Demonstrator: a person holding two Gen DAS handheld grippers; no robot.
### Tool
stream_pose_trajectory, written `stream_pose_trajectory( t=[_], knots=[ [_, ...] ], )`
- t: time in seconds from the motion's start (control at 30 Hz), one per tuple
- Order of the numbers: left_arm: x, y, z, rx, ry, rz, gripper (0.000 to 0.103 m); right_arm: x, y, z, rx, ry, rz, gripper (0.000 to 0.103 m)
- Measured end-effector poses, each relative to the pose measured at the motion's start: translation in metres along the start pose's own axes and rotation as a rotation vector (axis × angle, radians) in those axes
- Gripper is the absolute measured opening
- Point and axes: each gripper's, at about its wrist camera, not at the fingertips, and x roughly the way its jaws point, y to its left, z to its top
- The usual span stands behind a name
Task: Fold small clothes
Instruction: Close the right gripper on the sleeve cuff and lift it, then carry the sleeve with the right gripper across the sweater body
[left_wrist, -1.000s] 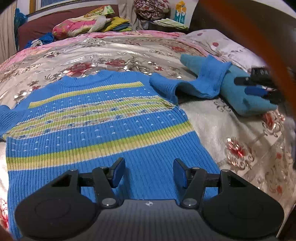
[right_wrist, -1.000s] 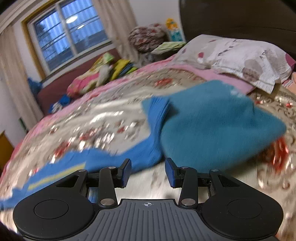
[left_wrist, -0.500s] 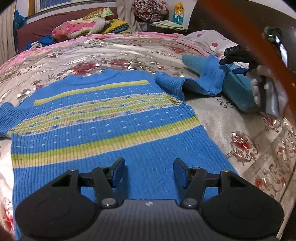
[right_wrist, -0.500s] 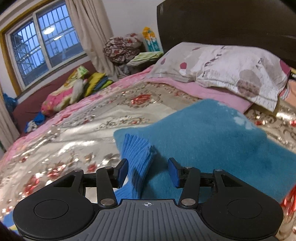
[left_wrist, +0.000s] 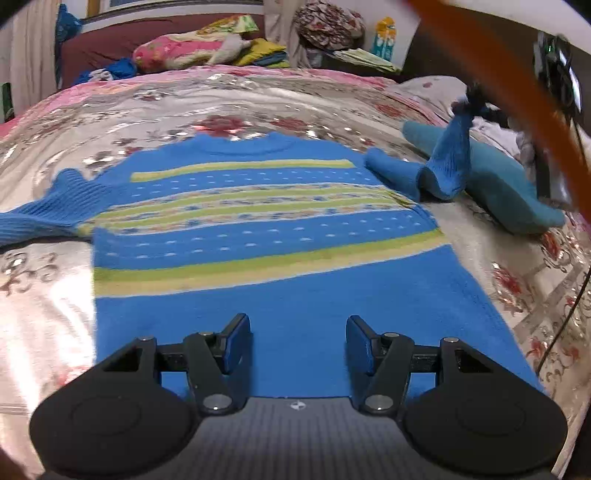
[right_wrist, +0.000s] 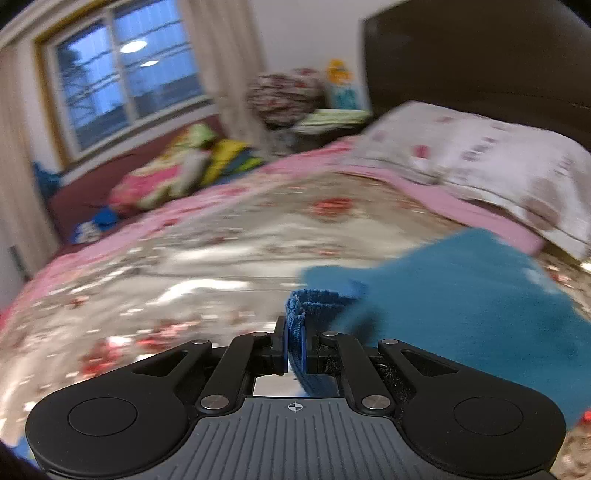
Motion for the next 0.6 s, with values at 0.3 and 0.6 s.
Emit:
stream_pose_trajectory(
  t=[0.3,0.6],
  knots=[
    [-0.023,0.042,-0.011,-0.062,-0.054,-0.002,0.065,-0.015,0.139,-0.020,-0.129,0.074,0.250,0.005],
    [-0.041,0.075,-0.013,-0.107,-0.113,-0.018,0.068,-0.010,0.240,-0.085,-0.245,0.214,0.360,0.005]
  ],
)
